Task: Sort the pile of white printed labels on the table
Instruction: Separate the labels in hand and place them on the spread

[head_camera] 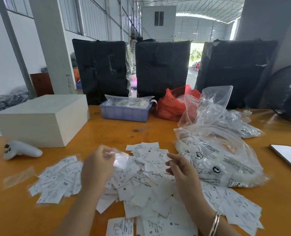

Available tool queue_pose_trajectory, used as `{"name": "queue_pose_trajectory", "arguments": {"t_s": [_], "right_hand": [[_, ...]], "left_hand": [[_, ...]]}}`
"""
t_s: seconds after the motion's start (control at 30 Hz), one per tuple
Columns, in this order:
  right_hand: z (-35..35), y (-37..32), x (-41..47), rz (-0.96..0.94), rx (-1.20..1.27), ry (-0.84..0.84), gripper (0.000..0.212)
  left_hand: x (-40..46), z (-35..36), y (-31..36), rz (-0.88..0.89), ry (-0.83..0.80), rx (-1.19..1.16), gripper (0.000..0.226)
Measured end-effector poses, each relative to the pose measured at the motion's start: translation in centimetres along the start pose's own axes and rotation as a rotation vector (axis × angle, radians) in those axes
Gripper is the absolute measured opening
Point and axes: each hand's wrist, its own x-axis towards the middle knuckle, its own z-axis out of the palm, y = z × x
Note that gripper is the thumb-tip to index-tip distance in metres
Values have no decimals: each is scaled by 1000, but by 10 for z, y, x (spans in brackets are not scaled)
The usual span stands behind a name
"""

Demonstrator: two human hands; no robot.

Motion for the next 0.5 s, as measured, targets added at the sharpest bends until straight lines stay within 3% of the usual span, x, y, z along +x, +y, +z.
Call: {"name": "queue_pose_trajectory", "arguments": {"t_s": [0.07, 0.13, 0.23, 0.3, 0.4, 0.43, 0.5], "right_hand": [[-1, 0, 0, -25, -44, -6, 29], [-2, 1, 1, -65, -102, -10, 34], [-4, 2, 1, -174, -266, -16, 36], [-6, 3, 2, -244, -404, -60, 32], [-8, 0, 1, -297, -695, -247, 14], [-9, -2, 0, -303, -827, -339, 18], [-13, -5, -2, -310, -1057, -495, 52]], "left_hand": [[6, -3, -15, -52, 39, 190, 8], [7, -3, -23, -120, -23, 328, 16], [5, 1, -24, -143, -49, 426, 40], [2, 4, -17, -62, 32, 346, 47], [-4, 9, 3, 71, 23, 63, 32], [-8, 13, 9, 90, -35, -18, 26], [-16, 22, 18, 128, -173, -131, 12]]}}
